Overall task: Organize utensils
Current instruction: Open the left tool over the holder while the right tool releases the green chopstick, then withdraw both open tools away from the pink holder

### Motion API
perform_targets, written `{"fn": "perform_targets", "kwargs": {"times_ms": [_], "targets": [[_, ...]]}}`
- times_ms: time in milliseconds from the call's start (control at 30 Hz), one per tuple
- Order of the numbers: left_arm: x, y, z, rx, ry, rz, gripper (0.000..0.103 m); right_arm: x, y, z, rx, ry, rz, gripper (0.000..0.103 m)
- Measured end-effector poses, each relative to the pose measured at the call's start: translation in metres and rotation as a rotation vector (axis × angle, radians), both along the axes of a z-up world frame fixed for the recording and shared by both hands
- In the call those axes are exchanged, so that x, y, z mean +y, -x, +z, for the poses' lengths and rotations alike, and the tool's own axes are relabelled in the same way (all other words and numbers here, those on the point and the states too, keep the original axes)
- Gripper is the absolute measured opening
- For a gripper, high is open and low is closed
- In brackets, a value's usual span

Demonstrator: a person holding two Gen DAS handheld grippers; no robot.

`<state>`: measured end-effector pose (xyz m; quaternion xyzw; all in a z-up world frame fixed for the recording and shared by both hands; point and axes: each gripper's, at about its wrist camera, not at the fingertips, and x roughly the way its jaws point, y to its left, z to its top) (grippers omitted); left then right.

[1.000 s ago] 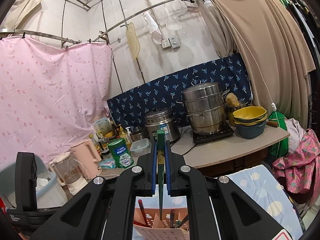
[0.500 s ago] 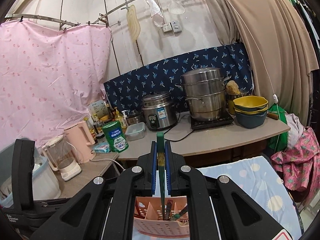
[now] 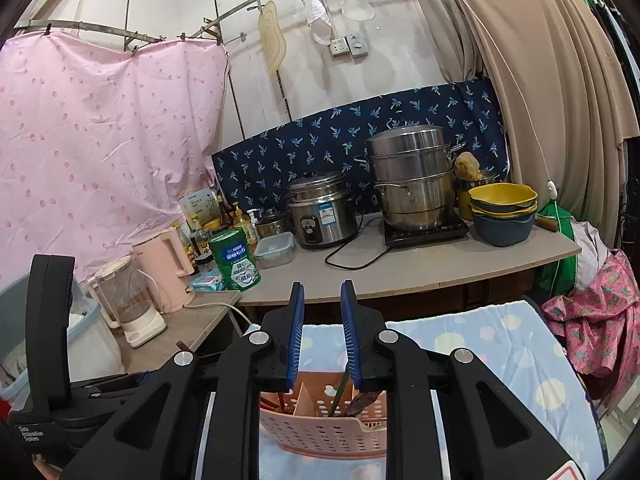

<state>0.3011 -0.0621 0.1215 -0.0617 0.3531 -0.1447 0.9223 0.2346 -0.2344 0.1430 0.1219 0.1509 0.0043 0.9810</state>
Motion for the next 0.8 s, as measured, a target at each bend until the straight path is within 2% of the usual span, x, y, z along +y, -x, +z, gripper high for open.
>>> {"fn": "perform_targets", "kwargs": {"times_ms": [233,667,733,800], "targets": [[-0.005,0.019,0.001,-0.074,-0.091,0.026,0.043,0.003,0.016,-0.015,0.036,-0.014,0.007,0.024],[-0.002,0.054,-0.011,-0.091,-0.153,0.043,0.048,0.008,0.051,-0.034,0.097,-0.029,0.005,0.024],[-0.001,0.059,-0.013,-0.09,-0.16,0.044,0.048,0.009,0.057,-0.038,0.108,-0.034,0.006,0.027],[-0.001,0.064,-0.015,-0.092,-0.169,0.046,0.051,0.01,0.064,-0.042,0.117,-0.039,0.007,0.034]]}}
